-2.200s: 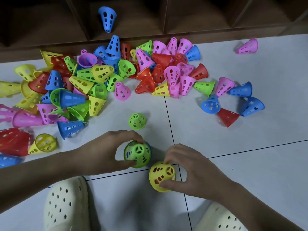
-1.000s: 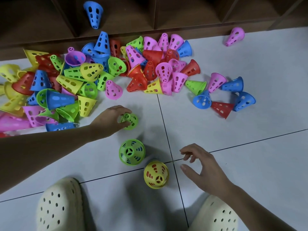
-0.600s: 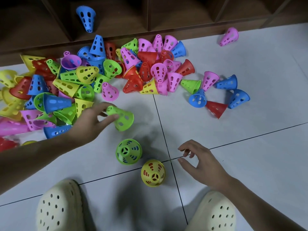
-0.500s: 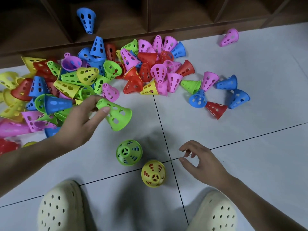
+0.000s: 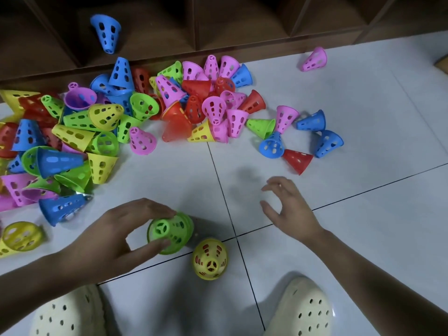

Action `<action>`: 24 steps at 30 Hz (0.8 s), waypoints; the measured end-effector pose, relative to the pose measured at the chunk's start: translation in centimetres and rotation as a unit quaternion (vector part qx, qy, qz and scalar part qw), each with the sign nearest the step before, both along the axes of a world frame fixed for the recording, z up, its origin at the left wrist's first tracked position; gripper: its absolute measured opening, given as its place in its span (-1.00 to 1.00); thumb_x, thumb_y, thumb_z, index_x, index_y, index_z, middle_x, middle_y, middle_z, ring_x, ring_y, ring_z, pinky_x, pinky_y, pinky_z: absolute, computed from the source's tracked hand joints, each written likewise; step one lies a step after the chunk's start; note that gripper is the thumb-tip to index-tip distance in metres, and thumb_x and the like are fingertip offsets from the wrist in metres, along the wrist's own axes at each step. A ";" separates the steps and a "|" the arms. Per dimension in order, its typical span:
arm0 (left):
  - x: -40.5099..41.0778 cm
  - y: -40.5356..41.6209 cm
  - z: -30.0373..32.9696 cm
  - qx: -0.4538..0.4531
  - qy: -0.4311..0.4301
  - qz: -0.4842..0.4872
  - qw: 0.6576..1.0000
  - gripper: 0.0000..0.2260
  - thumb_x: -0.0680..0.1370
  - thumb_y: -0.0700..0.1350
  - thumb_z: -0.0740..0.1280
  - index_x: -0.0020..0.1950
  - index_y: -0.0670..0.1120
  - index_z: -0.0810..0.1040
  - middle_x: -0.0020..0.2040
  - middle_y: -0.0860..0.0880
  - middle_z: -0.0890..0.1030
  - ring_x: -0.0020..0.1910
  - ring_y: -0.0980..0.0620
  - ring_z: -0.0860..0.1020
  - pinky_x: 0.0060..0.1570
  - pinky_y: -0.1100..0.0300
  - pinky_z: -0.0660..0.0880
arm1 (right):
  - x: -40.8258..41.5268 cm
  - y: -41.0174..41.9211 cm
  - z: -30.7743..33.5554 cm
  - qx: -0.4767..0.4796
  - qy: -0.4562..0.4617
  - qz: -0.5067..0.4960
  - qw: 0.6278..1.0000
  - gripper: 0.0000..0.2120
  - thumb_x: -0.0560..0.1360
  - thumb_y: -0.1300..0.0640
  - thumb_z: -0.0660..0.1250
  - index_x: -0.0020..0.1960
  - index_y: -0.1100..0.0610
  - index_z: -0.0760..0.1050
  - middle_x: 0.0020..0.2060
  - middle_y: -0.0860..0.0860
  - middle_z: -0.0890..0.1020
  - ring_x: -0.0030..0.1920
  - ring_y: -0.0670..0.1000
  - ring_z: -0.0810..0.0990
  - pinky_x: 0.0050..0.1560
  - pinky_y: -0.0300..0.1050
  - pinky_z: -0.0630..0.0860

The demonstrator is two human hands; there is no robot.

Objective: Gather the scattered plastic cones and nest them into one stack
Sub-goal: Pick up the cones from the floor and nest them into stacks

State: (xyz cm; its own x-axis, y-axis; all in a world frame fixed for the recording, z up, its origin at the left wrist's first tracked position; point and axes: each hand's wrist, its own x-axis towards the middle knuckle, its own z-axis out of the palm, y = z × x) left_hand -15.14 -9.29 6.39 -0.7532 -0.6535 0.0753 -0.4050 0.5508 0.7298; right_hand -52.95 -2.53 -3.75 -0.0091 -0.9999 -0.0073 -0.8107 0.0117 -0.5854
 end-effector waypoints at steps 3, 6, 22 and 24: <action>-0.2 -0.6 -0.5 -0.002 0.001 -0.007 1.000 -0.64 0.55 0.16 0.36 0.22 -0.03 0.60 0.15 0.13 0.62 0.09 0.12 0.63 0.00 0.30 0.54 | -3.4 -3.0 -1.3 0.014 0.091 -0.074 0.993 -0.53 0.45 -0.01 0.38 0.30 0.16 0.51 0.30 0.13 0.49 0.29 0.20 0.46 0.32 0.16 0.43; -0.4 -1.3 -0.8 -0.012 -0.003 -0.024 1.000 -0.65 0.53 0.15 0.37 0.19 -0.05 0.61 0.13 0.13 0.63 0.08 0.12 0.64 -0.02 0.22 0.57 | -6.5 -6.3 -1.2 0.138 0.156 -0.133 0.969 -0.29 0.47 -0.06 0.42 0.53 0.11 0.26 0.52 0.09 0.27 0.51 0.17 0.21 0.45 0.19 0.30; 0.0 -5.3 -3.8 0.135 -0.046 0.175 0.974 -0.63 0.56 0.23 0.18 0.03 0.01 0.64 0.05 0.12 0.65 0.06 0.14 0.58 -0.01 0.24 0.46 | -3.2 -5.8 3.2 0.204 -0.202 -0.293 0.912 -0.80 0.46 -0.09 0.47 -0.10 0.04 0.60 -0.27 -0.04 0.63 -0.22 -0.04 0.54 -0.20 -0.17 0.43; -0.1 -5.6 -4.7 0.141 -0.065 0.209 0.966 -0.82 0.60 0.14 0.27 0.03 0.10 0.59 0.04 0.16 0.62 0.03 0.24 0.54 -0.04 0.38 0.44 | 0.4 -3.6 5.0 0.177 -0.273 -0.257 0.910 -0.76 0.46 -0.11 0.46 -0.09 0.06 0.62 -0.23 0.07 0.65 -0.20 -0.05 0.55 -0.12 -0.15 0.45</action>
